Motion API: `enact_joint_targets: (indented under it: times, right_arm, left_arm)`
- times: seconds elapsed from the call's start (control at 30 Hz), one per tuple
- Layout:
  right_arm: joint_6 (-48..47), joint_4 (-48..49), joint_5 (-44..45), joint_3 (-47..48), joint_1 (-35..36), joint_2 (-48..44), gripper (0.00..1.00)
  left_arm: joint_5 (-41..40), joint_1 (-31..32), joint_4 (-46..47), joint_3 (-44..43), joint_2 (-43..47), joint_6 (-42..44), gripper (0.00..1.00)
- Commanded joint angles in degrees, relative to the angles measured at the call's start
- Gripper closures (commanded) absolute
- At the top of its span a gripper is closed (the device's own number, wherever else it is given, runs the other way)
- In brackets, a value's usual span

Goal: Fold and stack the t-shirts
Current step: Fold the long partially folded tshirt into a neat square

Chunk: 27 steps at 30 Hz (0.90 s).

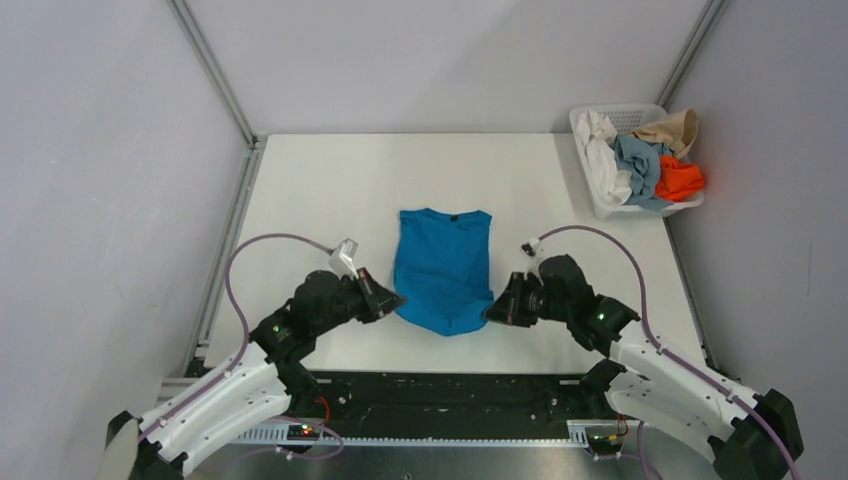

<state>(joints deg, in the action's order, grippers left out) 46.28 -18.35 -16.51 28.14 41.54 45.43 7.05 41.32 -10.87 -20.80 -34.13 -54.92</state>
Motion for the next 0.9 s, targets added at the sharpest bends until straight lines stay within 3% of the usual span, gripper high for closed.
enact_joint_targets:
  times: [0.0, 0.3, 0.7, 0.87]
  right_arm:
    - [-3.3, 2.2, -8.3, 5.7, -8.4, 2.8, 1.00]
    - [-5.6, 9.1, -16.8, 14.4, -21.1, 14.0, 1.00]
    - [-4.0, 17.2, -25.2, 22.8, -27.1, 30.1, 1.00]
    - [0.7, 26.1, -29.5, 23.8, -29.6, 38.0, 1.00]
  left_arm:
    - [-0.5, -3.2, 1.3, -9.0, -6.2, 4.0, 1.00]
    - [4.3, -15.1, 2.0, -21.8, -22.1, 9.0, 1.00]
    - [8.5, -21.8, 5.5, -33.0, -38.5, 9.7, 1.00]
    - [9.6, -24.4, 6.0, -36.8, -44.9, 9.8, 1.00]
